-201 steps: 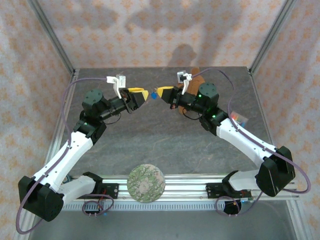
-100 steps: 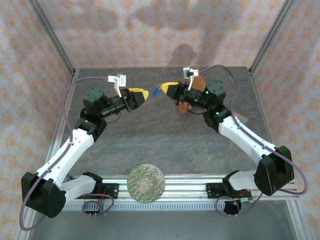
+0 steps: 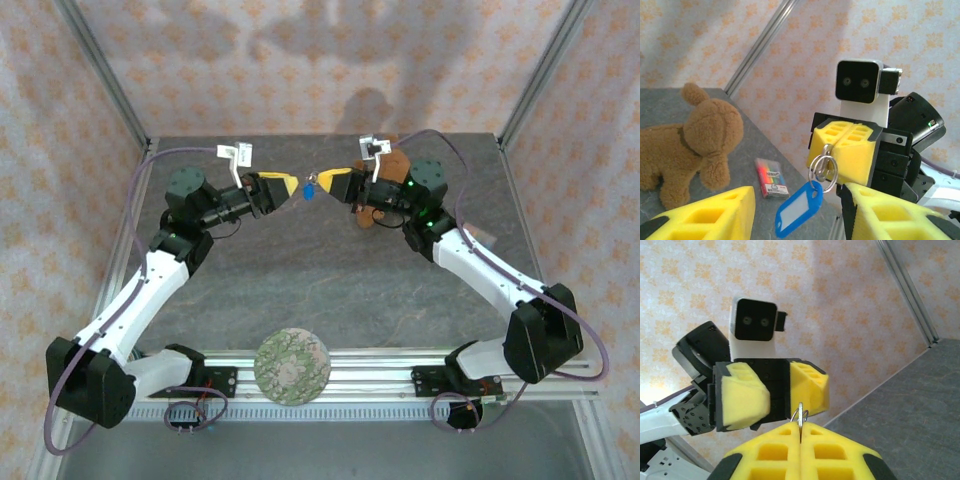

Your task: Remove the keys from the keyring

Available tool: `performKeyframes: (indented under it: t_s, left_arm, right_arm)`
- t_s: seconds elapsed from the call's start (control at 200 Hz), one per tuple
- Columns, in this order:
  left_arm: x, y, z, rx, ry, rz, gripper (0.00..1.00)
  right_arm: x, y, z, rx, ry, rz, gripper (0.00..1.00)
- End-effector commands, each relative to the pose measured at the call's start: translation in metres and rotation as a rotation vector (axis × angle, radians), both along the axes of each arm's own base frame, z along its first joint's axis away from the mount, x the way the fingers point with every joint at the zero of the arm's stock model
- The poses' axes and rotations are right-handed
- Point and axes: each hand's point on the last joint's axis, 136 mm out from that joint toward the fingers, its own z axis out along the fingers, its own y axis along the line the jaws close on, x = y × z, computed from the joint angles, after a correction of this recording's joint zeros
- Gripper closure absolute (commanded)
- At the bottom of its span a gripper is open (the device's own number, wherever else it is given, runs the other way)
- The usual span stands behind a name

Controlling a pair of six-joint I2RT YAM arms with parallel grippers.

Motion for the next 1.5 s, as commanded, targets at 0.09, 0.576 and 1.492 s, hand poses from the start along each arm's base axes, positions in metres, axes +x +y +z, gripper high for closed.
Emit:
performKeyframes:
  t_s: [0.09, 0.576, 1.492]
  left_arm:
    - [-0.005, -0.005, 0.026, -0.055, -0.056, -0.073, 0.51]
    - [-0.008, -0.013, 0.028, -0.095, -0.050, -0.139, 0.50]
    - [-0.013, -0.022, 0.031, -0.106, -0.055, -0.186, 0.76]
  right_arm:
    - [-0.007, -0.002, 0.029, 0.054, -0.088, 0.038, 1.00]
    - [-0.009, 0.000, 0.033, 0.076, -0.086, 0.066, 1.00]
    - [-0.017, 0.008, 0.027, 0.060, -0.087, 0.092, 1.00]
